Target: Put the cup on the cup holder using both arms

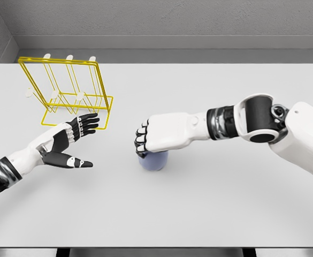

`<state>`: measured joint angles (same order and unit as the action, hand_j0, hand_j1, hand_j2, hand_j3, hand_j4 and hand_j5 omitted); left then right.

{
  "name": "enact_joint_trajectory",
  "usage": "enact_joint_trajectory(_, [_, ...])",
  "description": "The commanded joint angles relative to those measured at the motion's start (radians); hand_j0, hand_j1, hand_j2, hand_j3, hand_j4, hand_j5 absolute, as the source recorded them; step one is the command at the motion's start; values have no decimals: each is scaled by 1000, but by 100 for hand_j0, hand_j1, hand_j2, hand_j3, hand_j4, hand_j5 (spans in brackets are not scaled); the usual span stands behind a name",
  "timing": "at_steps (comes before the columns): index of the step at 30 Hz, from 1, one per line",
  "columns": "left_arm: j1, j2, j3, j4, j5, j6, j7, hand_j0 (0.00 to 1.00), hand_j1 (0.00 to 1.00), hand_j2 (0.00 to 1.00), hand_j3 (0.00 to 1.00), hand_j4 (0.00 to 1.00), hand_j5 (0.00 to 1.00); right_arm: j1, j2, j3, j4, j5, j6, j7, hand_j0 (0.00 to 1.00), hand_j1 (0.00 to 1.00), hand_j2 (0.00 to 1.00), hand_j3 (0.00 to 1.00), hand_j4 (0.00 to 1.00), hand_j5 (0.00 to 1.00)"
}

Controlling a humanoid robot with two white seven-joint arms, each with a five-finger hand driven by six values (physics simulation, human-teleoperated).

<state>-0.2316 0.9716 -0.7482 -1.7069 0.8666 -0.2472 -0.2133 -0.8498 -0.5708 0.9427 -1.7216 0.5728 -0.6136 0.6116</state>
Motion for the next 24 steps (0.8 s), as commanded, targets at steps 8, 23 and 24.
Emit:
enact_joint_trajectory(8, [0, -1, 0, 0, -3, 0, 0, 100, 100, 100, 100, 100, 100, 0, 25, 13, 33, 9, 3, -1, 48, 48, 48, 48, 48, 48])
enact_joint_trajectory(23, [0, -16, -10, 16, -6, 2, 0, 100, 100, 100, 100, 100, 100, 3, 15, 4, 25, 7, 3, -1, 100, 100, 100, 100, 100, 100])
enact_joint_trajectory(24, [0, -17, -10, 16, -6, 2, 0, 100, 100, 100, 100, 100, 100, 3, 15, 4, 24, 7, 3, -1, 100, 100, 100, 100, 100, 100])
